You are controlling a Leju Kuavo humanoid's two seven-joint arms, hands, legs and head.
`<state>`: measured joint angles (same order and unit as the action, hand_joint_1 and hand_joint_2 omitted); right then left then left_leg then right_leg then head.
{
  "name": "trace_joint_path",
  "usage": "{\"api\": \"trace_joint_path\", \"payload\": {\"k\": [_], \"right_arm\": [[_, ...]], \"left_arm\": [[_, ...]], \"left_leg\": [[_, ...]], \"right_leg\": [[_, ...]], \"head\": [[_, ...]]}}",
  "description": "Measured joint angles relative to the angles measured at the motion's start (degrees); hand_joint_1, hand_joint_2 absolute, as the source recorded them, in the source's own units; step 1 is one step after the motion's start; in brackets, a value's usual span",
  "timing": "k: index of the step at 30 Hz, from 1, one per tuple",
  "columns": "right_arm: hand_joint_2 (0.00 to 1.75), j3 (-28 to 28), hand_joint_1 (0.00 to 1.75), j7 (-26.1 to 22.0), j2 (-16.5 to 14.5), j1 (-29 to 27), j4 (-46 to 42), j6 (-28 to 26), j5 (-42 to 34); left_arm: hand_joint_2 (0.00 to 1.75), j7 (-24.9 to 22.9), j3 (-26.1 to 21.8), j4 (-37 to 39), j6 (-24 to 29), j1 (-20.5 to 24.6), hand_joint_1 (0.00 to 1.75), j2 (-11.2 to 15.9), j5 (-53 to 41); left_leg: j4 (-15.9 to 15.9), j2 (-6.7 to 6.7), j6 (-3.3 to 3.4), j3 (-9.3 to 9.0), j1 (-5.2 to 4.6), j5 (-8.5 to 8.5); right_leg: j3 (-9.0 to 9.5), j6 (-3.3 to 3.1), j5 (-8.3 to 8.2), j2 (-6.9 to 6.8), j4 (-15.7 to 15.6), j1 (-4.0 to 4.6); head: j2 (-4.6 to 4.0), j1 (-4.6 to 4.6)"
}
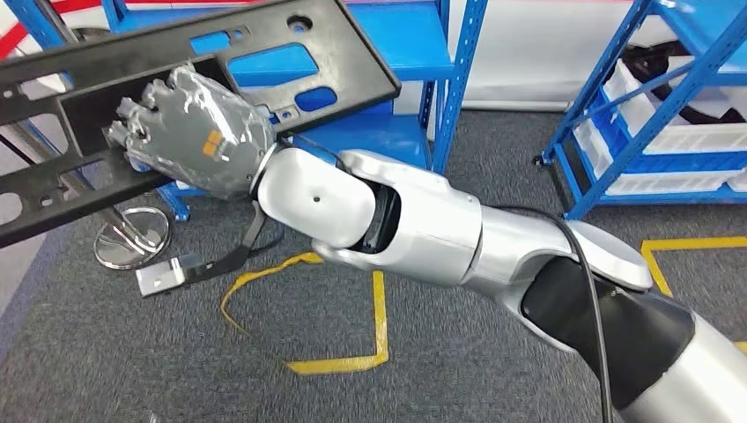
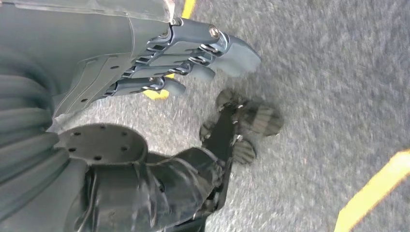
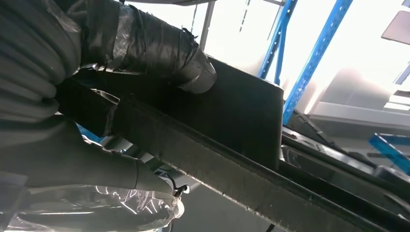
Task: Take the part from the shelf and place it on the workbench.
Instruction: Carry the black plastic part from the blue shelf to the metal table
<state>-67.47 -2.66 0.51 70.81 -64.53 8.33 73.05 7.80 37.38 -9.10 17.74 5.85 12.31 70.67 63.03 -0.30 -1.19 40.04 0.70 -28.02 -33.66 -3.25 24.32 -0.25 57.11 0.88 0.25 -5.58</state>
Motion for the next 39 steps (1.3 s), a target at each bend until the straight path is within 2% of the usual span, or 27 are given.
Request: {"api": "trace_joint_path", "payload": {"k": [2, 3, 4, 6, 7, 8, 10, 12, 13, 14, 17, 18, 19, 20, 22, 24, 26, 28, 29, 31, 32, 33, 34, 36, 37, 38, 39], "right_arm": [[1.75, 0.0, 1.75, 0.0, 0.0, -0.1, 0.0, 0.0, 0.0], [1.75, 0.0, 1.75, 0.0, 0.0, -0.1, 0.0, 0.0, 0.0], [1.75, 0.0, 1.75, 0.0, 0.0, -0.2, 0.1, 0.1, 0.0], [1.75, 0.0, 1.75, 0.0, 0.0, -0.2, 0.1, 0.1, 0.0], [1.75, 0.0, 1.75, 0.0, 0.0, -0.2, 0.1, 0.1, 0.0], [1.75, 0.0, 1.75, 0.0, 0.0, -0.2, 0.1, 0.1, 0.0], [1.75, 0.0, 1.75, 0.0, 0.0, -0.2, 0.1, 0.1, 0.0], [1.75, 0.0, 1.75, 0.0, 0.0, -0.2, 0.1, 0.1, 0.0], [1.75, 0.0, 1.75, 0.0, 0.0, -0.1, 0.1, 0.1, 0.0], [1.75, 0.0, 1.75, 0.0, 0.0, -0.2, 0.2, 0.1, 0.0], [1.75, 0.0, 1.75, 0.0, 0.1, -0.1, 0.2, 0.2, 0.0], [1.75, 0.0, 1.75, 0.0, 0.1, -0.2, 0.2, 0.2, 0.0], [1.75, 0.0, 1.75, 0.0, 0.1, -0.2, 0.2, 0.2, 0.0], [1.75, 0.0, 1.75, 0.0, 0.1, -0.2, 0.2, 0.2, 0.0], [1.75, 0.0, 1.75, 0.0, 0.1, -0.2, 0.3, 0.2, 0.0], [1.75, 0.0, 1.75, 0.0, 0.0, -0.2, 0.2, 0.1, 0.0], [1.75, 0.0, 1.75, 0.0, -0.1, -0.1, 0.2, 0.1, 0.0], [1.75, 0.0, 1.75, 0.0, -0.2, -0.1, 0.3, 0.1, 0.0], [1.75, 0.0, 1.75, 0.0, -0.3, -0.1, 0.3, 0.1, 0.0], [1.75, 0.0, 1.75, -0.1, -0.5, -0.1, 0.4, 0.1, -0.1], [1.75, 0.0, 1.75, -0.1, -0.5, -0.2, 0.5, 0.1, -0.1], [1.75, 0.0, 1.75, -0.1, -0.5, -0.3, 0.5, 0.0, -0.1], [1.75, 0.0, 1.75, -0.1, -0.5, -0.4, 0.6, 0.0, -0.1], [1.75, 0.0, 1.75, -0.1, -0.5, -0.8, 0.9, -0.2, 0.0], [1.75, 0.0, 1.75, -0.1, -0.5, -1.0, 1.0, -0.3, 0.1], [1.75, 0.0, 1.75, -0.1, -0.5, -1.1, 1.2, -0.3, 0.2], [1.75, 0.0, 1.75, -0.1, -0.6, -1.1, 1.4, -0.3, 0.3]], "left_arm": [[1.75, 0.0, 0.0, 0.0, 0.0, 0.0, 0.0, 0.0, -0.1], [1.75, 0.0, 0.0, 0.0, 0.1, 0.0, 0.0, 0.0, -0.1], [1.75, -0.1, 0.0, 0.0, 0.1, 0.0, 0.0, 0.0, -0.1], [1.75, -0.1, 0.0, 0.0, 0.1, 0.1, 0.0, 0.0, -0.1], [1.75, -0.1, 0.0, 0.0, 0.1, 0.2, 0.0, 0.0, -0.1], [1.75, -0.1, 0.0, 0.0, 0.1, 0.3, 0.0, 0.0, -0.1], [1.75, -0.1, 0.0, 0.0, 0.1, 0.4, 0.0, 0.1, -0.1], [1.75, -0.1, 0.0, 0.1, 0.1, 0.4, 0.0, 0.1, -0.1], [1.75, -0.2, 0.0, 0.1, 0.1, 0.4, 0.0, 0.1, -0.1], [1.75, -0.2, 0.0, 0.1, 0.1, 0.5, 0.0, 0.1, -0.1], [1.75, -0.3, 0.0, 0.1, 0.2, 0.5, 0.0, 0.2, -0.1], [1.75, -0.3, 0.0, 0.1, 0.2, 0.5, 0.0, 0.2, -0.1], [1.75, -0.5, 0.0, 0.1, 0.2, 0.5, 0.0, 0.2, -0.1], [1.75, -0.7, 0.0, 0.1, 0.3, 0.5, 0.0, 0.2, -0.1], [1.75, -1.0, 0.0, 0.1, 0.3, 0.5, 0.0, 0.3, -0.1], [1.75, -1.1, 0.0, 0.1, 0.3, 0.4, 0.0, 0.3, -0.1], [1.75, -1.1, 0.0, 0.1, 0.3, 0.4, 0.0, 0.3, -0.1], [1.75, -1.1, 0.0, 0.1, 0.3, 0.3, 0.0, 0.4, -0.1], [1.75, -1.1, 0.0, 0.1, 0.3, 0.2, 0.0, 0.4, -0.1], [1.75, -1.0, 0.0, 0.1, 0.3, 0.1, 0.0, 0.3, -0.1], [1.75, -0.9, 0.0, 0.1, 0.3, 0.1, 0.0, 0.3, -0.1], [1.75, -0.8, 0.0, 0.1, 0.4, 0.1, 0.0, 0.3, 0.0], [1.75, -0.8, 0.0, 0.1, 0.4, 0.1, 0.0, 0.3, 0.1], [1.75, -0.9, 0.0, 0.1, 0.5, 0.2, 0.0, 0.3, 0.1], [1.75, -1.0, 0.0, 0.1, 0.5, 0.2, 0.0, 0.3, 0.2], [1.75, -1.1, 0.0, 0.1, 0.5, 0.2, 0.0, 0.3, 0.2], [1.75, -1.1, 0.0, 0.1, 0.5, 0.3, 0.0, 0.4, 0.2]], "left_leg": [[6.9, 0.03, -0.65, 1.39, 0.31, -4.29], [9.5, 0.04, -0.99, 1.57, 0.46, -4.71], [10.5, 0.04, -1.32, 1.08, 0.62, -3.91], [7.1, 0.05, -2.02, -2.47, 1.06, -0.73], [3.5, 0.03, -2.36, -5.08, 1.19, -0.41], [0.1, -0.07, -2.3, -7.36, 1.17, -0.74], [-3.4, -0.29, -1.57, -9.24, 0.86, -1.97], [-3.7, -0.26, -0.31, -8.65, 0.79, -1.12], [-3.9, -0.11, 0.24, -8.29, 0.83, -0.53], [-4.2, 0.06, 0.93, -7.7, 0.89, 0.26], [-4.4, 0.31, 2.03, -5.16, 0.63, 2.63], [-4.4, 0.32, 2.06, -4.18, 0.48, 3.4], [-4.4, 0.34, 2.05, -3.17, 0.32, 4.17], [-4.3, 0.34, 2.0, -2.17, 0.17, 4.92], [-4.3, 0.29, 1.82, -0.42, -0.02, 6.38], [-4.3, 0.18, 1.38, 0.63, -0.08, 7.7], [-5.1, 0.09, 0.71, 0.83, 0.23, 9.34], [-6.1, -0.02, 0.01, 1.14, 0.59, 10.31], [-5.6, -0.04, -0.25, 1.71, 0.66, 9.18], [-1.5, 0.04, -0.59, 3.27, 0.73, 3.72], [2.2, 0.05, -0.74, 4.1, 0.73, 0.71], [6.3, 0.05, -0.87, 4.79, 0.73, -1.15], [10.0, 0.05, -0.97, 5.26, 0.73, -1.25], [13.7, 0.05, -1.03, 4.56, 0.72, 2.66], [12.5, 0.09, -0.97, 2.83, 0.72, 4.81], [9.3, 0.55, -0.86, 0.06, 0.64, 5.26], [4.6, 1.18, -0.72, -3.42, 0.4, 4.04]], "right_leg": [[-1.32, 0.03, -0.95, -0.12, 0.2, -0.23], [-2.12, 0.15, -1.34, -0.18, 0.5, -0.37], [-3.03, 0.34, -1.72, -0.23, 0.9, -0.56], [-5.05, 0.94, -2.43, -0.23, 2.1, -1.04], [-5.99, 1.31, -2.77, -0.19, 2.6, -1.16], [-6.71, 1.69, -3.12, -0.15, 3.1, -1.2], [-7.32, 2.36, -4.09, -0.04, 3.2, -1.12], [-7.5, 2.98, -4.99, 0.1, 2.9, -1.13], [-7.83, 3.26, -4.29, 0.18, 3.3, -1.17], [-8.31, 3.46, -2.41, 0.25, 4.5, -1.22], [-10.14, 3.61, 6.64, 0.31, 13.9, -1.36], [-10.33, 3.61, 7.95, 0.31, 17.4, -1.37], [-9.94, 3.53, 7.69, 0.31, 19.6, -1.38], [-8.79, 3.36, 6.26, 0.31, 20.3, -1.36], [-3.8, 2.64, 3.39, 0.41, 16.0, -1.16], [2.9, 2.1, 4.99, 0.56, 7.0, -0.71], [6.0, 2.08, 6.45, 0.62, 1.5, -0.13], [5.44, 1.82, 4.96, 0.43, 0.2, -0.01], [4.89, 1.51, 4.27, 0.31, -0.3, -0.1], [3.45, 0.9, 2.88, 0.13, -0.8, -0.29], [2.57, 0.71, 2.26, 0.13, -0.8, -0.3], [1.7, 0.62, 1.56, 0.1, -0.7, -0.26], [0.79, 0.61, 0.9, 0.08, -0.7, -0.24], [-1.21, 0.74, -0.37, 0.05, -0.3, -0.25], [-2.18, 0.86, -0.89, 0.02, 0.0, -0.28], [-3.03, 1.01, -1.29, -0.1, 0.4, -0.24], [-3.65, 1.17, -1.58, -0.24, 0.8, -0.19]], "head": [[0.0, 0.09], [-0.01, 0.12], [-0.01, 0.15], [-0.01, 0.16], [-0.01, 0.19], [-0.01, 0.16], [-0.01, 0.18], [-0.01, 0.18], [-0.01, 0.2], [-0.01, 0.06], [-0.01, -0.22], [-0.01, -0.25], [-0.01, -0.27], [-0.01, -0.28], [-0.01, -0.27], [-0.01, -0.21], [-0.01, -0.25], [-0.01, -0.4], [-0.01, -0.45], [-0.01, -0.33], [0.0, -0.24], [0.0, -0.18], [0.0, -0.18], [-0.01, -0.16], [-0.01, -0.15], [-0.01, -0.15], [-0.01, -0.17]]}}
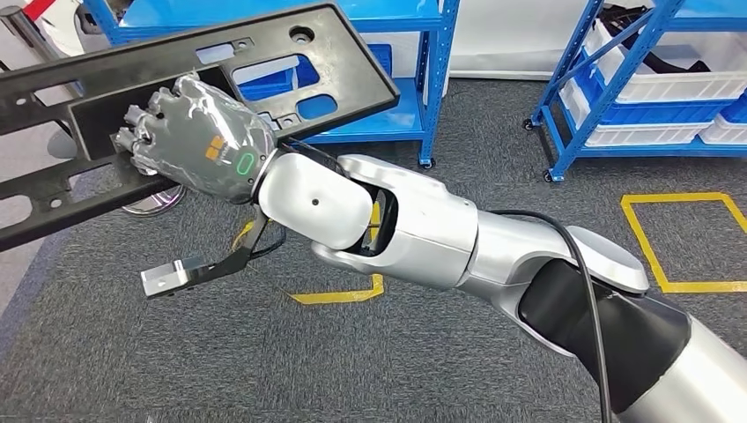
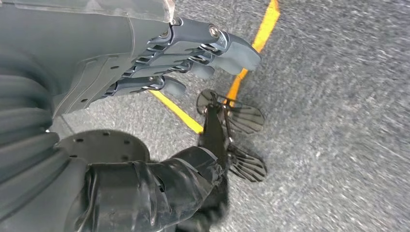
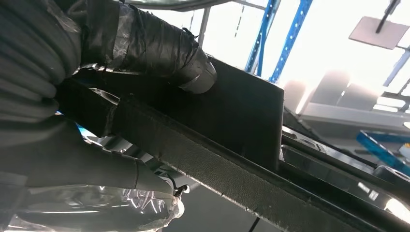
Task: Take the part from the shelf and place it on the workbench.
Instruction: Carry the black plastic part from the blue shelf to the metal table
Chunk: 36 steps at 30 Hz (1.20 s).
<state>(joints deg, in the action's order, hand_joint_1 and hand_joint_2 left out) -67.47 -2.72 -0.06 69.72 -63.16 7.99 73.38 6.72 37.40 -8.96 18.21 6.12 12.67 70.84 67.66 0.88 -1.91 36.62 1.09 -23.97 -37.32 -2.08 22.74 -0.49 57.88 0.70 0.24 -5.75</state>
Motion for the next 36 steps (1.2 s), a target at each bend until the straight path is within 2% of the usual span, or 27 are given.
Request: {"api": "trace_joint_path", "payload": {"k": [1, 2, 3, 5, 6, 7, 9, 10, 11, 12, 13, 15, 16, 17, 19, 20, 22, 24, 26, 27, 28, 30, 31, 32, 33, 35, 36], "right_arm": [[1.75, 0.0, 1.75, 0.0, 0.0, 0.0, 0.2, 0.0, 0.1], [1.75, 0.0, 1.75, 0.1, -0.1, 0.0, 0.3, -0.1, 0.3], [1.75, 0.0, 1.75, 0.1, -0.1, 0.0, 0.5, -0.1, 0.4], [1.75, 0.0, 1.75, 0.0, -0.1, -0.1, 0.8, -0.2, 0.7], [1.75, 0.0, 1.75, 0.0, -0.1, -0.1, 1.0, -0.3, 0.8], [1.75, 0.0, 1.75, 0.0, -0.1, -0.1, 1.2, -0.3, 0.8], [1.75, 0.0, 1.75, -0.1, -0.1, -0.2, 1.4, -0.3, 0.9], [1.75, 0.0, 1.75, -0.1, -0.1, -0.4, 1.6, -0.3, 0.9], [1.75, 0.0, 1.75, -0.2, -0.1, -0.5, 1.7, -0.3, 1.0], [1.75, 0.0, 1.75, -0.3, -0.1, -0.6, 1.9, -0.3, 1.0], [1.75, 0.0, 1.75, -0.4, -0.1, -0.6, 2.0, -0.3, 1.1], [1.75, 0.0, 1.75, -0.5, -0.2, -0.6, 2.1, -0.3, 1.4], [1.75, 0.0, 1.75, -0.5, -0.2, -0.6, 2.1, -0.3, 1.6], [1.75, 0.0, 1.75, -0.5, -0.2, -0.7, 2.2, -0.2, 1.7], [1.75, 0.0, 1.75, -0.6, -0.2, -0.7, 2.4, -0.2, 1.8], [1.75, 0.0, 1.75, -0.6, -0.3, -0.7, 2.4, -0.2, 1.8], [1.75, 0.0, 1.75, -0.6, -0.4, -0.6, 2.5, -0.2, 1.8], [1.75, 0.0, 1.75, -0.6, -0.5, -0.7, 2.6, -0.2, 1.9], [1.75, -0.1, 1.75, -0.6, -0.5, -0.8, 2.8, -0.1, 2.0], [1.75, -0.2, 1.75, -0.7, -0.5, -0.9, 2.9, -0.1, 2.1], [1.75, -0.3, 1.75, -0.7, -0.6, -0.9, 3.0, -0.1, 2.2], [1.75, -0.3, 1.75, -0.7, -0.8, -0.8, 3.1, -0.1, 2.4], [1.75, -0.3, 1.75, -0.7, -0.8, -0.8, 3.1, -0.1, 2.5], [1.75, -0.3, 1.75, -0.7, -0.9, -0.7, 3.1, -0.1, 2.6], [1.75, -0.4, 1.75, -0.7, -0.9, -0.6, 3.2, -0.1, 2.6], [1.75, -0.5, 1.75, -0.8, -1.0, -0.5, 3.3, -0.1, 2.6], [1.75, -0.6, 1.75, -0.8, -1.0, -0.5, 3.3, -0.1, 2.6]], "left_arm": [[1.75, 0.0, 0.0, 0.0, 0.0, 0.2, 0.0, 0.0, 0.0], [1.75, 0.0, 0.0, 0.0, 0.0, 0.4, 0.0, 0.0, 0.0], [1.75, 0.0, 0.0, 0.0, -0.1, 0.5, 0.0, 0.0, 0.0], [1.75, 0.0, 0.0, 0.0, -0.2, 0.6, 0.0, 0.0, 0.0], [1.75, 0.0, 0.0, 0.0, -0.2, 0.5, 0.0, -0.1, 0.0], [1.75, 0.0, 0.0, 0.0, -0.3, 0.4, 0.0, -0.1, 0.0], [1.75, 0.0, 0.0, 0.0, -0.3, 0.2, 0.0, -0.1, 0.0], [1.75, 0.0, 0.0, 0.0, -0.3, 0.1, 0.0, -0.1, 0.0], [1.75, 0.0, 0.0, 0.0, -0.3, 0.1, 0.0, -0.2, 0.0], [1.75, -0.1, 0.0, 0.0, -0.3, 0.0, 0.0, -0.2, 0.0], [1.75, -0.1, 0.0, 0.0, -0.3, -0.1, 0.0, -0.3, 0.0], [1.75, -0.3, 0.0, 0.0, -0.3, -0.1, 0.0, -0.5, 0.0], [1.75, -0.4, 0.0, 0.0, -0.2, 0.0, 0.0, -0.5, 0.0], [1.75, -0.4, 0.0, 0.0, -0.2, 0.0, 0.0, -0.6, 0.0], [1.75, -0.5, 0.0, 0.0, -0.2, -0.2, 0.0, -0.6, 0.0], [1.75, -0.5, 0.0, 0.0, -0.2, -0.3, 0.0, -0.7, 0.0], [1.75, -0.5, 0.0, 0.0, -0.1, -0.4, 0.0, -0.8, 0.0], [1.75, -0.5, 0.0, 0.0, -0.2, -0.1, 0.0, -0.9, 0.0], [1.75, -0.4, 0.0, 0.0, -0.3, -0.1, 0.0, -1.0, 0.0], [1.75, -0.4, 0.0, 0.0, -0.4, -0.2, 0.0, -1.0, 0.0], [1.75, -0.3, 0.0, 0.0, -0.4, -0.3, 0.0, -1.1, -0.1], [1.75, -0.1, 0.0, 0.0, -0.5, -0.2, 0.0, -1.1, -0.1], [1.75, -0.1, 0.0, 0.0, -0.5, -0.1, 0.0, -1.1, -0.1], [1.75, 0.0, 0.0, 0.0, -0.5, -0.1, 0.0, -1.1, -0.1], [1.75, 0.0, 0.0, 0.0, -0.5, 0.0, 0.0, -1.1, -0.1], [1.75, 0.0, 0.0, 0.0, -0.5, -0.2, 0.0, -1.1, -0.1], [1.75, 0.0, 0.0, 0.0, -0.5, -0.3, 0.0, -1.1, -0.1]], "left_leg": [[-4.6, 0.54, 0.3, -3.02, -0.23, -2.14], [-8.1, 0.9, 0.67, -5.19, -0.51, -4.16], [-10.1, 0.72, 1.15, -6.18, -0.71, -5.17], [-10.9, -0.1, 2.21, -6.1, -0.52, -4.93], [-11.1, -0.4, 2.67, -5.89, -0.39, -4.51], [-11.1, -0.66, 3.04, -5.68, -0.25, -4.14], [-10.8, -1.27, 3.44, -4.92, -0.28, -3.63], [-10.6, -1.67, 3.49, -4.49, -0.29, -3.45], [-10.3, -2.07, 3.47, -4.08, -0.28, -3.33], [-10.0, -2.54, 3.42, -3.7, -0.25, -3.26], [-9.6, -3.02, 3.35, -3.39, -0.22, -3.24], [-8.9, -3.92, 2.99, -2.69, -0.11, -3.25], [-8.7, -4.31, 2.64, -2.26, -0.04, -3.17], [-8.5, -4.68, 2.23, -1.84, 0.09, -3.02], [-8.7, -5.39, 1.33, -1.28, 0.37, -2.61], [-8.6, -5.07, 0.97, -1.03, 0.43, -2.73], [-6.5, -3.37, 0.46, 0.13, 0.33, -4.33], [-0.1, -1.83, 0.12, 2.99, 0.28, -7.51], [5.3, -1.49, -0.1, 5.38, 0.31, -9.19], [5.2, -1.33, -0.14, 5.18, 0.31, -8.56], [3.0, -1.03, -0.1, 3.91, 0.29, -7.11], [-4.7, 0.97, 0.22, -0.36, -0.1, -4.03], [-7.7, 1.82, 0.55, -1.87, -0.41, -3.15], [-9.3, 2.37, 0.89, -2.61, -0.7, -2.82], [-9.7, 2.25, 1.22, -2.58, -0.96, -2.8], [-9.9, 1.04, 1.92, -2.32, -0.8, -2.21], [-10.2, 0.53, 2.26, -2.31, -0.65, -1.85]], "right_leg": [[-0.43, 0.22, -0.27, -0.21, 0.3, 0.07], [-0.75, 0.48, -0.57, -0.5, 0.5, 0.13], [-0.96, 0.77, -0.89, -0.82, 0.6, 0.13], [-1.58, 1.45, -0.75, -1.06, 1.2, 0.07], [-2.13, 1.77, 0.34, -0.83, 2.5, 0.0], [-3.08, 2.05, 2.15, -0.43, 5.0, -0.12], [-5.76, 2.44, 6.38, 0.15, 12.4, -0.4], [-6.78, 2.56, 7.68, 0.26, 15.6, -0.54], [-7.01, 2.62, 8.03, 0.31, 17.1, -0.65], [-6.12, 2.62, 7.33, 0.39, 16.3, -0.77], [-4.22, 2.54, 5.88, 0.65, 13.5, -0.86], [-0.14, 2.24, 3.68, 2.54, 6.4, -1.08], [1.02, 2.1, 3.28, 3.39, 4.2, -1.13], [1.42, 1.95, 3.33, 3.94, 3.1, -1.09], [1.41, 1.53, 3.13, 3.26, 2.6, -0.94], [1.5, 1.18, 2.88, 2.73, 2.2, -0.95], [1.74, 0.49, 2.41, 1.57, 1.3, -1.15], [1.76, 0.25, 2.24, 0.3, 1.1, -1.06], [1.59, 0.23, 2.24, -1.05, 1.2, -0.92], [1.5, 0.22, 2.24, -1.67, 1.3, -0.87], [1.43, 0.23, 2.25, -2.26, 1.4, -0.83], [1.39, 0.3, 2.25, -3.37, 1.6, -0.65], [1.36, 0.42, 2.22, -3.88, 1.6, -0.52], [1.33, 0.59, 2.17, -4.37, 1.6, -0.4], [1.3, 0.8, 2.09, -4.85, 1.6, -0.31], [1.24, 1.35, 2.1, -5.44, 1.6, -0.34], [1.02, 1.67, 2.61, -4.72, 2.1, -0.46]], "head": [[0.0, -0.01], [0.0, -0.02], [0.0, -0.03], [0.0, -0.08], [0.0, -0.14], [0.0, -0.19], [0.0, -0.25], [0.0, -0.25], [0.0, -0.26], [0.0, -0.27], [0.0, -0.27], [0.0, -0.21], [0.0, -0.23], [0.0, -0.21], [0.0, -0.29], [0.0, -0.25], [0.0, -0.03], [0.0, 0.16], [0.0, 0.15], [0.0, 0.14], [0.0, 0.14], [0.0, 0.14], [0.0, 0.1], [0.0, 0.08], [0.0, 0.04], [0.0, 0.01], [0.0, -0.01]]}}
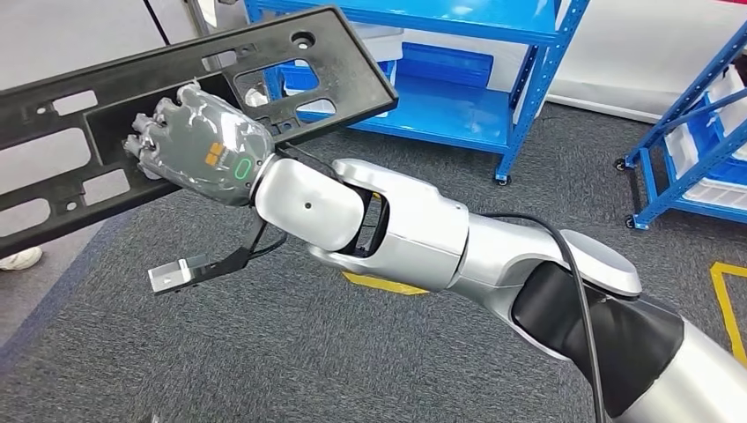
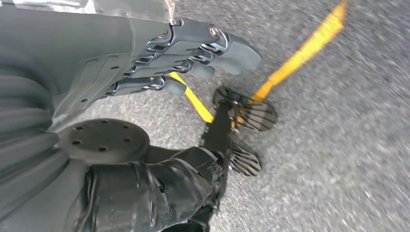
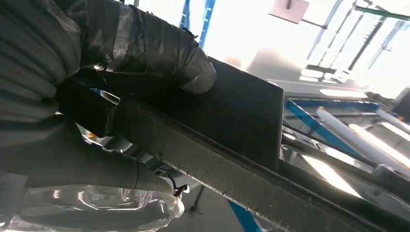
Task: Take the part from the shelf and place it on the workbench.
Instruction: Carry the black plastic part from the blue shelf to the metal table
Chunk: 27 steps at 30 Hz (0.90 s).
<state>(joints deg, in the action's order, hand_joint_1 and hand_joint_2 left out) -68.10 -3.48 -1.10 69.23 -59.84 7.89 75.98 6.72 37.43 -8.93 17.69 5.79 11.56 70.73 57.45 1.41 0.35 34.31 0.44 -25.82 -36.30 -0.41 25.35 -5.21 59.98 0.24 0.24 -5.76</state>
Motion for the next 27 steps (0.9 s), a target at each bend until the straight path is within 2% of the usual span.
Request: {"api": "trace_joint_path", "payload": {"k": [1, 3, 4, 5, 6, 7, 8, 10, 12, 14, 15, 16, 18, 20, 21, 22, 23, 25, 26, 27], "right_arm": [[1.75, -0.1, 1.75, 0.0, 0.0, 0.1, 0.1, 0.0, 0.0], [1.75, -0.2, 1.75, -0.1, 0.0, 0.1, 0.2, 0.1, 0.1], [1.75, -0.3, 1.75, -0.1, 0.0, -0.1, 0.3, 0.1, 0.1], [1.75, -0.3, 1.75, -0.2, 0.0, -0.2, 0.4, 0.2, 0.1], [1.75, -0.3, 1.75, -0.2, 0.1, -0.4, 0.6, 0.2, 0.1], [1.75, -0.3, 1.75, -0.2, 0.1, -0.4, 0.7, 0.2, 0.1], [1.75, -0.3, 1.75, -0.2, 0.1, -0.4, 0.8, 0.2, 0.1], [1.75, -0.3, 1.75, -0.2, 0.1, -0.1, 1.0, 0.2, 0.2], [1.75, -0.3, 1.75, -0.2, 0.1, 0.1, 1.1, 0.2, 0.2], [1.75, -0.3, 1.75, -0.2, 0.0, 0.2, 1.3, 0.2, 0.2], [1.75, -0.3, 1.75, -0.2, -0.1, 0.3, 1.4, 0.2, 0.2], [1.75, -0.3, 1.75, -0.2, -0.2, 0.4, 1.5, 0.2, 0.2], [1.75, -0.3, 1.75, -0.2, -0.3, 0.6, 1.6, 0.1, 0.2], [1.75, -0.3, 1.75, -0.3, -0.3, 0.5, 1.9, 0.1, 0.2], [1.75, -0.3, 1.75, -0.3, -0.3, 0.4, 2.0, 0.1, 0.2], [1.75, -0.3, 1.75, -0.2, -0.3, 0.4, 2.2, 0.1, 0.2], [1.75, -0.3, 1.75, -0.1, -0.3, 0.3, 2.3, 0.0, 0.2], [1.75, -0.3, 1.75, 0.3, -0.3, 0.3, 2.4, -0.1, 0.3], [1.75, -0.3, 1.75, 0.5, -0.3, 0.3, 2.5, -0.1, 0.3], [1.75, -0.3, 1.75, 0.6, -0.3, 0.3, 2.6, -0.2, 0.4]], "left_arm": [[1.75, 0.0, 0.0, 0.0, 0.0, 0.0, 0.0, 0.0, 0.0], [1.75, 0.0, 0.0, 0.0, 0.0, 0.1, 0.0, -0.1, 0.0], [1.75, 0.0, 0.0, 0.0, -0.1, 0.2, 0.0, -0.1, 0.0], [1.75, 0.0, 0.0, 0.0, -0.1, 0.2, 0.0, -0.1, 0.0], [1.75, 0.0, 0.0, 0.0, -0.1, 0.1, 0.0, -0.2, 0.0], [1.75, 0.0, 0.0, 0.0, -0.2, 0.1, 0.0, -0.2, 0.0], [1.75, 0.0, 0.0, 0.0, -0.2, 0.0, 0.0, -0.3, 0.0], [1.75, 0.0, 0.0, 0.0, -0.3, 0.1, 0.0, -0.3, 0.0], [1.75, 0.0, 0.0, 0.0, -0.4, 0.1, 0.0, -0.4, 0.0], [1.75, 0.0, 0.0, 0.0, -0.5, -0.1, 0.0, -0.4, 0.0], [1.75, -0.1, 0.0, 0.0, -0.5, -0.3, 0.0, -0.4, 0.0], [1.75, -0.1, 0.0, 0.0, -0.6, -0.5, 0.0, -0.5, 0.0], [1.75, -0.1, 0.0, 0.0, -0.8, -0.4, 0.0, -0.6, 0.0], [1.75, -0.1, 0.0, 0.0, -1.0, -0.1, 0.0, -0.6, 0.1], [1.75, -0.1, 0.0, 0.0, -1.0, -0.1, 0.0, -0.6, 0.1], [1.75, -0.2, 0.0, 0.0, -1.1, -0.2, 0.0, -0.7, 0.1], [1.75, -0.3, 0.0, 0.0, -1.1, -0.2, 0.0, -0.7, 0.1], [1.75, -0.6, 0.0, 0.0, -1.1, -0.2, 0.0, -0.6, 0.1], [1.75, -0.7, 0.0, 0.0, -1.1, -0.1, 0.0, -0.6, 0.0], [1.75, -0.8, 0.0, 0.0, -1.2, -0.1, 0.0, -0.6, 0.0]], "left_leg": [[-0.3, -0.46, 0.37, 0.04, 0.19, 0.37], [-0.5, -1.52, 0.87, 0.31, 0.36, 0.86], [-0.4, -2.15, 1.01, 0.52, 0.38, 1.0], [-0.4, -2.88, 1.03, 0.71, 0.39, 1.09], [-0.2, -3.64, 1.0, 0.87, 0.43, 1.15], [0.0, -4.41, 0.93, 1.01, 0.49, 1.17], [0.2, -5.18, 0.8, 1.13, 0.58, 1.12], [1.0, -6.64, 0.26, 1.67, 0.77, 0.96], [1.5, -7.9, -0.57, 2.56, 1.04, 1.15], [1.2, -9.06, -1.47, 3.16, 1.38, 1.66], [1.3, -8.58, -1.82, 3.41, 1.34, 1.59], [2.1, -7.33, -2.12, 3.91, 1.24, 1.0], [7.1, -3.71, -2.47, 6.29, 0.97, -1.8], [14.0, -2.12, -2.71, 9.46, 1.02, -4.54], [15.7, -1.86, -2.78, 10.15, 1.04, -4.74], [15.2, -1.66, -2.81, 9.77, 1.05, -4.0], [12.5, -1.3, -2.79, 8.18, 1.06, -2.42], [4.6, 0.69, -2.55, 3.78, 0.71, 0.42], [1.8, 1.45, -2.24, 2.31, 0.46, 1.14], [0.5, 1.81, -1.94, 1.72, 0.2, 1.29]], "right_leg": [[-0.64, 0.29, 1.15, 1.26, 1.5, -0.13], [-3.24, 0.68, 4.91, 4.12, 7.7, -0.39], [-4.81, 0.78, 6.64, 4.76, 11.5, -0.42], [-5.9, 0.88, 7.52, 5.01, 14.3, -0.44], [-6.15, 0.94, 7.35, 5.12, 15.2, -0.48], [-5.35, 0.96, 6.16, 5.26, 14.0, -0.57], [-3.63, 0.95, 4.28, 5.68, 10.8, -0.71], [-0.03, 0.85, 1.8, 8.29, 3.9, -1.19], [1.34, 0.68, 1.54, 10.07, 1.0, -1.29], [1.4, 0.14, 1.31, 9.1, 0.5, -1.17], [1.53, -0.25, 1.08, 8.43, 0.1, -1.2], [1.66, -0.65, 0.84, 7.71, -0.3, -1.29], [1.83, -1.1, 0.54, 6.14, -0.8, -1.25], [1.77, -1.22, 0.55, 4.4, -0.8, -1.11], [1.74, -1.24, 0.58, 3.54, -0.8, -1.08], [1.72, -1.24, 0.6, 2.72, -0.8, -1.06], [1.71, -1.19, 0.64, 1.97, -0.8, -1.06], [1.73, -0.96, 0.77, 0.72, -0.7, -0.86], [1.74, -0.75, 0.82, 0.21, -0.7, -0.69], [1.76, -0.49, 0.85, -0.29, -0.7, -0.51]], "head": [[0.0, -0.03], [0.0, -0.08], [0.0, -0.09], [0.0, -0.08], [0.0, -0.08], [0.0, -0.08], [0.0, -0.08], [0.0, -0.03], [0.0, -0.01], [0.0, -0.03], [0.0, 0.01], [0.0, 0.14], [0.0, 0.42], [0.0, 0.54], [0.0, 0.54], [0.0, 0.55], [0.0, 0.55], [0.0, 0.56], [0.0, 0.51], [0.0, 0.46]]}}
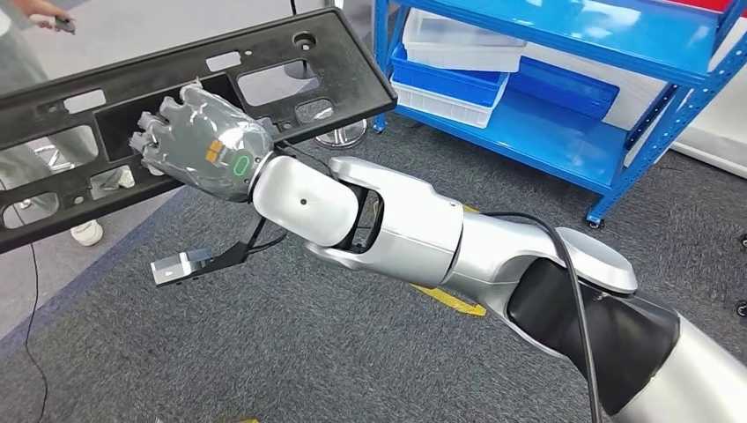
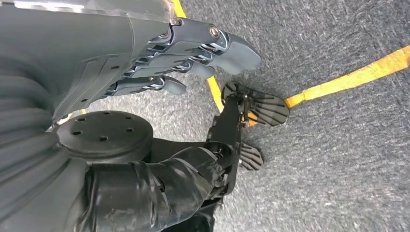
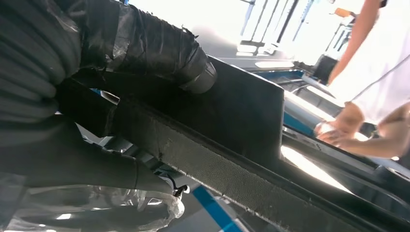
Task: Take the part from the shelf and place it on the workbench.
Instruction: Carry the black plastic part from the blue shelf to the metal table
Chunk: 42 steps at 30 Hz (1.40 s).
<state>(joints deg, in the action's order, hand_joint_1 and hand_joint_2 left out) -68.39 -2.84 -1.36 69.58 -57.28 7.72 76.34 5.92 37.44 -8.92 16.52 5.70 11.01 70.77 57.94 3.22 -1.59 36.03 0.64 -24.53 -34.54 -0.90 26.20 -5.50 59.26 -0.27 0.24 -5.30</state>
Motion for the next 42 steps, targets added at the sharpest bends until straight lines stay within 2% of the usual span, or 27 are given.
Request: {"api": "trace_joint_path", "payload": {"k": [3, 5, 7, 8, 9, 10, 12, 14, 16, 18, 19, 20, 22, 24, 25, 26, 27, 29, 31, 33, 34, 36, 37, 39, 40, 41, 42], "right_arm": [[1.75, 0.0, 1.75, 0.3, 0.0, 0.1, 0.3, 0.0, 0.0], [1.75, 0.0, 1.75, 0.4, 0.0, 0.3, 0.6, 0.0, 0.0], [1.75, 0.0, 1.75, 0.4, 0.1, 0.5, 1.0, 0.0, 0.0], [1.75, 0.0, 1.75, 0.4, 0.1, 0.5, 1.4, 0.2, 0.0], [1.75, 0.0, 1.75, 0.4, 0.2, 0.6, 1.8, 0.4, -0.2], [1.75, 0.0, 1.75, 0.4, 0.3, 0.8, 2.5, 0.8, -0.5], [1.75, 0.0, 1.75, 0.4, 0.4, 2.3, 4.6, 2.2, -1.7], [1.75, 0.1, 1.75, 0.3, 0.5, 5.5, 8.2, 3.6, -3.3], [1.75, 0.5, 1.75, 0.3, 0.7, 9.0, 12.2, 4.2, -4.9], [1.75, 1.3, 1.75, 0.3, 1.1, 11.5, 15.3, 4.3, -5.8], [1.75, 1.6, 1.75, 0.4, 1.2, 12.5, 16.5, 4.4, -6.1], [1.75, 1.9, 1.75, 0.7, 1.3, 13.4, 17.5, 4.6, -6.3], [1.75, 2.5, 1.75, 1.4, 1.3, 15.1, 19.5, 5.0, -6.9], [1.75, 3.1, 1.75, 2.0, 1.4, 16.1, 21.3, 5.4, -7.5], [1.75, 3.3, 1.75, 2.2, 1.5, 16.3, 22.0, 5.6, -7.7], [1.75, 3.5, 1.75, 2.3, 1.5, 16.5, 22.7, 5.9, -7.8], [1.75, 3.6, 1.75, 2.5, 1.6, 16.7, 23.2, 6.0, -7.8], [1.75, 4.0, 1.75, 2.7, 1.8, 17.3, 24.1, 6.2, -7.8], [1.75, 4.4, 1.75, 2.7, 2.1, 17.9, 25.0, 6.2, -7.8], [1.75, 4.4, 1.75, 2.7, 2.2, 18.2, 25.6, 6.3, -7.9], [1.75, 4.4, 1.75, 2.7, 2.3, 18.3, 25.9, 6.3, -7.9], [1.75, 4.5, 1.75, 2.7, 2.5, 18.5, 26.5, 6.5, -8.1], [1.75, 4.6, 1.75, 2.7, 2.6, 18.6, 26.8, 6.5, -8.2], [1.75, 4.6, 1.75, 2.7, 2.8, 18.6, 27.3, 6.6, -8.4], [1.75, 4.6, 1.75, 2.7, 2.9, 18.4, 27.6, 6.7, -8.4], [1.75, 4.6, 1.75, 2.7, 3.0, 18.3, 27.9, 6.7, -8.4], [1.75, 4.6, 1.75, 2.7, 3.1, 18.3, 28.1, 6.7, -8.4]], "left_arm": [[1.75, 0.0, 0.0, 0.0, -0.1, -0.3, 0.0, 0.1, 0.0], [1.75, 0.1, 0.0, 0.0, -0.3, -0.5, 0.0, 0.1, 0.0], [1.75, 0.3, 0.0, 0.0, -0.4, -0.4, 0.0, 0.2, 0.0], [1.75, 0.3, 0.0, 0.0, -0.5, -0.3, 0.0, 0.2, 0.0], [1.75, 0.3, 0.0, 0.0, -0.5, -0.2, 0.0, 0.2, 0.0], [1.75, 0.3, 0.0, 0.0, -0.6, -0.2, 0.0, 0.1, -0.1], [1.75, 0.3, 0.0, 0.0, -0.6, -0.2, 0.0, 0.1, -0.1], [1.75, 0.2, 0.0, 0.0, -0.7, -0.2, 0.0, -0.1, -0.2], [1.75, 0.1, 0.0, 0.0, -0.7, -0.2, 0.0, -0.2, -0.1], [1.75, -0.1, 0.0, 0.0, -0.7, -0.6, 0.0, -0.1, 0.0], [1.75, -0.4, 0.0, 0.1, -0.7, -0.9, 0.0, -0.1, 0.0], [1.75, -0.7, 0.0, 0.1, -0.7, -1.0, 0.0, -0.1, 0.0], [1.75, -1.5, 0.0, 0.1, -0.6, -1.0, 0.0, -0.2, 0.1], [1.75, -2.2, 0.0, 0.2, -0.4, -0.7, 0.0, -0.2, 0.1], [1.75, -2.4, 0.0, 0.2, -0.3, -0.7, 0.0, -0.2, 0.2], [1.75, -2.7, 0.0, 0.2, -0.2, -0.7, 0.0, -0.2, 0.3], [1.75, -2.9, 0.0, 0.2, 0.0, -0.7, 0.0, -0.1, 0.4], [1.75, -3.1, 0.0, 0.2, 0.1, -0.7, 0.0, -0.1, 0.6], [1.75, -3.3, 0.0, 0.2, 0.1, -0.5, 0.0, 0.0, 0.8], [1.75, -3.3, 0.0, 0.2, 0.2, -0.5, 0.0, 0.1, 0.9], [1.75, -3.3, 0.0, 0.2, 0.2, -0.6, 0.0, 0.1, 0.9], [1.75, -3.0, 0.0, 0.2, 0.1, -0.6, 0.0, 0.2, 1.0], [1.75, -2.8, 0.0, 0.2, 0.0, -0.5, 0.0, 0.2, 1.0], [1.75, -2.4, 0.0, 0.2, -0.2, -0.2, 0.0, 0.2, 0.9], [1.75, -2.3, 0.0, 0.2, -0.3, -0.2, 0.0, 0.2, 0.9], [1.75, -2.2, 0.0, 0.2, -0.4, -0.2, 0.0, 0.2, 0.8], [1.75, -2.1, 0.0, 0.2, -0.5, -0.2, 0.0, 0.2, 0.8]], "left_leg": [[-0.4, -1.63, 0.97, 0.22, 0.01, 0.26], [-0.9, -2.64, 1.56, 0.06, 0.34, 0.6], [-1.0, -3.75, 1.95, 0.08, 0.45, 0.8], [-0.9, -4.43, 2.06, 0.15, 0.4, 0.85], [-0.9, -5.23, 2.13, 0.19, 0.31, 0.87], [-0.8, -6.05, 2.14, 0.2, 0.23, 0.87], [-0.6, -7.69, 2.1, 0.21, 0.08, 0.84], [-0.3, -9.23, 1.95, 0.68, 0.05, 0.83], [-0.1, -10.61, 1.51, 1.49, 0.42, 1.06], [-0.3, -11.78, 0.84, 2.0, 0.77, 1.37], [0.0, -11.13, 0.49, 2.24, 0.63, 1.16], [1.1, -9.63, 0.15, 2.82, 0.44, 0.43], [6.8, -5.53, -0.5, 5.5, 0.31, -2.4], [13.2, -3.75, -1.03, 8.66, 0.66, -4.54], [14.2, -3.46, -1.21, 9.16, 0.81, -4.35], [13.1, -3.18, -1.32, 8.62, 0.92, -3.26], [10.0, -2.6, -1.36, 6.99, 0.99, -1.46], [2.6, 0.07, -1.13, 3.19, 0.56, 1.28], [-0.6, 1.46, -0.32, 1.65, -0.03, 1.83], [-0.7, 0.15, 0.58, 1.67, -0.07, 1.79], [-0.8, -0.56, 0.9, 1.61, 0.02, 1.83], [-1.1, -1.82, 1.68, 1.42, 0.19, 1.96], [-1.1, -2.48, 2.06, 1.39, 0.18, 1.96], [-1.1, -4.09, 2.69, 1.34, 0.09, 1.88], [-0.9, -5.04, 2.77, 1.3, 0.05, 1.79], [-0.8, -6.05, 2.79, 1.27, 0.0, 1.69], [-0.6, -7.07, 2.76, 1.25, -0.04, 1.54]], "right_leg": [[0.22, 0.92, 0.17, -1.21, -0.2, 0.21], [-0.61, 1.44, 1.88, 0.68, 2.1, 0.04], [-3.71, 1.57, 5.41, 3.8, 8.9, -0.18], [-5.64, 1.52, 6.92, 4.68, 12.8, -0.17], [-7.12, 1.43, 7.46, 5.13, 15.6, -0.14], [-7.69, 1.26, 6.88, 5.36, 16.3, -0.08], [-5.85, 0.67, 2.85, 6.15, 11.3, 0.16], [-2.84, -0.09, -0.48, 8.85, 4.0, 0.12], [-1.48, -0.43, -1.11, 10.31, 0.7, 0.13], [-1.05, -0.6, -1.18, 8.88, -0.2, 0.11], [-0.71, -0.76, -1.33, 8.1, -0.7, -0.06], [-0.37, -0.94, -1.47, 7.33, -1.2, -0.3], [0.06, -1.15, -1.55, 5.81, -1.7, -0.44], [0.22, -1.14, -1.35, 4.25, -1.7, -0.37], [0.31, -1.08, -1.2, 3.51, -1.7, -0.37], [0.42, -0.96, -1.03, 2.82, -1.6, -0.39], [0.57, -0.8, -0.82, 2.18, -1.5, -0.42], [0.82, -0.3, -0.35, 1.05, -1.4, -0.22], [0.98, 0.31, 0.03, -0.02, -1.3, 0.23], [1.25, 0.88, 0.42, -1.16, -1.3, 0.5], [1.25, 1.17, 0.89, -0.85, -1.0, 0.39], [-0.26, 1.53, 3.18, 1.83, 2.4, -0.01], [-1.98, 1.52, 4.93, 3.62, 6.0, -0.17], [-6.06, 1.41, 7.54, 5.35, 13.7, -0.2], [-7.38, 1.36, 7.45, 5.62, 15.6, -0.19], [-7.72, 1.26, 6.15, 5.76, 15.3, -0.19], [-7.14, 1.07, 3.93, 6.06, 13.0, -0.18]], "head": [[0.0, -0.14], [0.0, -0.17], [0.0, -0.18], [0.0, -0.18], [0.0, -0.17], [0.0, -0.16], [0.0, -0.18], [0.0, -0.06], [0.0, 0.03], [0.0, -0.09], [0.0, 0.04], [0.0, 0.25], [0.0, 0.74], [0.0, 0.8], [0.0, 0.81], [0.0, 0.81], [0.0, 0.82], [0.0, 0.88], [0.0, 0.92], [0.0, 0.9], [0.0, 0.87], [0.0, 0.73], [0.0, 0.67], [0.0, 0.64], [0.0, 0.64], [0.0, 0.64], [0.0, 0.62]]}}
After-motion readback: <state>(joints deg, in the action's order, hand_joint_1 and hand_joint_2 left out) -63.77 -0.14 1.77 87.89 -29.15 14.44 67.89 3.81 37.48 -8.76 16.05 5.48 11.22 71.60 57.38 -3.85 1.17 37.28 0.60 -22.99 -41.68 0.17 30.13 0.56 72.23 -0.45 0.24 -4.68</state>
